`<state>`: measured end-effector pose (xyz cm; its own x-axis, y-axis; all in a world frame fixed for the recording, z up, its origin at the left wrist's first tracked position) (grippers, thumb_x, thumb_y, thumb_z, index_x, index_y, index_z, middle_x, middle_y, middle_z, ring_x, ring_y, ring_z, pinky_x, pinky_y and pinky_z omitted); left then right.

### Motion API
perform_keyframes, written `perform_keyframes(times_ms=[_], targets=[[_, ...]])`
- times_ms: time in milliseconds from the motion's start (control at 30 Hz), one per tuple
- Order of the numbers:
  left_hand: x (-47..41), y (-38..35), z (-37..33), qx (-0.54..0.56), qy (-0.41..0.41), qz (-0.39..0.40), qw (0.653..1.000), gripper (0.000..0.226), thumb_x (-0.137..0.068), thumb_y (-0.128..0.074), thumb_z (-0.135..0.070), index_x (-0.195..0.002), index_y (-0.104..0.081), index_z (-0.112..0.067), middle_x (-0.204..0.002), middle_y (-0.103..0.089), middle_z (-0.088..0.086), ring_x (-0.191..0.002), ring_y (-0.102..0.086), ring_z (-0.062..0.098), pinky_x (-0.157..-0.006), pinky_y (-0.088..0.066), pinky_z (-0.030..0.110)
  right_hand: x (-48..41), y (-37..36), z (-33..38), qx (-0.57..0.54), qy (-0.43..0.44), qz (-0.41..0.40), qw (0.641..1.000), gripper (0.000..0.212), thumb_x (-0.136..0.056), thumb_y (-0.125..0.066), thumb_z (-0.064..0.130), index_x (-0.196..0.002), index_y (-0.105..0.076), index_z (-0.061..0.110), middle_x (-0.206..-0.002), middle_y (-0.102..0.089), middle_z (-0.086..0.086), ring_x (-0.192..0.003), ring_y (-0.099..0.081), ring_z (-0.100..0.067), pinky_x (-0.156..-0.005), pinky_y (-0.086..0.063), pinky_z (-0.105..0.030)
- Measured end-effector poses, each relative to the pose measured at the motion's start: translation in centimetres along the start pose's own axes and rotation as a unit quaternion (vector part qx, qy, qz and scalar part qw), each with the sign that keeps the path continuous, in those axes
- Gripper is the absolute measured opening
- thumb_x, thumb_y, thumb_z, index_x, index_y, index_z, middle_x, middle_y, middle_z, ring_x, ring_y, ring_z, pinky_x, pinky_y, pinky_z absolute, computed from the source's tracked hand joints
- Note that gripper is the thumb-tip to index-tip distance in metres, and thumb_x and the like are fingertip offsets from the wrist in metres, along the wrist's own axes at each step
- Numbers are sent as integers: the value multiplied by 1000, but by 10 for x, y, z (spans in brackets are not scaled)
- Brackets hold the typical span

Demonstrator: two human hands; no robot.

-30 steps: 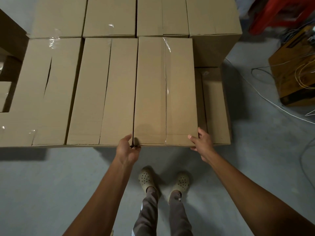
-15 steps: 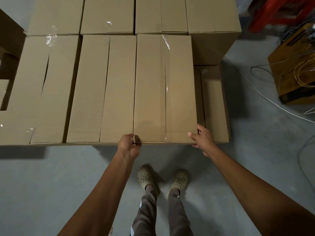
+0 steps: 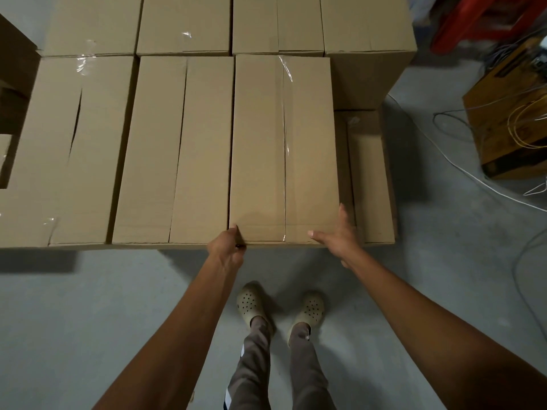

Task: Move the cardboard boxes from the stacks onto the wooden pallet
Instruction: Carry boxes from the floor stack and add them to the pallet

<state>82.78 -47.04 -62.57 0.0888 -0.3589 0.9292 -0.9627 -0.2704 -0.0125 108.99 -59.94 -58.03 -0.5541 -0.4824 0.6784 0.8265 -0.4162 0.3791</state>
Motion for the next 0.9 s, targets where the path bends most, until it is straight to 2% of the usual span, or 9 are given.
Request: perform_keyframes(times_ms=[200,367,433,533,600,700,767,833,900], targets=[[8,10,3,3,-28,-22,999,35,-96,-61,3,-129,-51,9,-121,-60,24,-104,-62,32,-82,-55,38,3,-1,-2,21,2,4,1000,108,-86,-79,11,-162,-3,19,-167,-18,-7,-153,-17,-26,-119,-23,-37],[12,0,-2,-5,-15,-7,1000,22,-100,-53,3,-122,-54,5,-114,-56,20,-82,-58,24,-88,-50,38,-3,0,0,22,-2,17,1000,113,-83,-82,15,-162,-1,22,-168,-16,-7,-152,-21,-28,-119,-27,-40],[12,1,-1,-3,14,4,1000,9,-102,-48,2,-106,-56,4,-106,-55,17,-79,-54,21,-90,-47,36,-1,1,1,20,-4,12,1000,114,-82,-84,16,-162,-3,22,-167,-19,-7,-151,-23,-27,-118,-27,-39],[20,3,-1,17,64,16,998,19,-101,-41,-1,-84,-50,-1,-84,-50,10,-69,-47,16,-82,-45,32,2,1,4,6,-3,10,1000,112,-82,-83,14,-162,-6,20,-166,-22,-6,-150,-25,-26,-117,-28,-36],[34,2,-2,13,81,34,996,17,-103,-45,-15,-105,-54,-1,-91,-56,11,-66,-48,14,-73,-44,29,5,4,6,13,-16,1,1000,104,-86,-80,18,-162,-10,17,-166,-24,-7,-149,-29,-26,-117,-29,-35],[67,-6,-16,-112,30,83,990,40,-100,-51,-20,-136,-48,-2,-96,-55,18,-67,-47,19,-69,-41,31,23,13,23,111,-8,-33,993,89,-89,-73,38,-160,-23,18,-161,-36,-8,-144,-39,-30,-115,-37,-41],[105,-8,-45,-298,-131,74,943,40,-100,-55,-21,-137,-50,-4,-122,-60,24,-85,-58,25,-82,-47,36,44,16,46,166,34,-51,984,85,-91,-69,43,-159,-26,17,-159,-38,-9,-143,-40,-31,-114,-38,-42],[158,-23,-77,-474,-350,87,803,50,-101,-57,-24,-146,-45,-7,-148,-50,16,-114,-59,28,-103,-44,38,73,17,76,174,93,-71,978,82,-93,-68,41,-159,-25,19,-160,-37,-8,-144,-38,-30,-114,-36,-42],[209,-31,-96,-535,-497,112,674,55,-101,-57,-24,-151,-39,-10,-155,-43,11,-127,-55,29,-111,-36,37,109,19,105,153,149,-92,973,79,-94,-68,37,-159,-26,20,-161,-36,-7,-145,-37,-27,-114,-35,-41]])
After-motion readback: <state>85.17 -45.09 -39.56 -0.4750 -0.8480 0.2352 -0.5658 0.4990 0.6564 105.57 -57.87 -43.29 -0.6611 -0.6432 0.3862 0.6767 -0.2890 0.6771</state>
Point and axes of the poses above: each hand's wrist, its own x-axis away from the middle knuckle, its own y-axis out of the back of the hand, z = x × y, the point moved 10 cm from there along -x, towards the middle knuckle
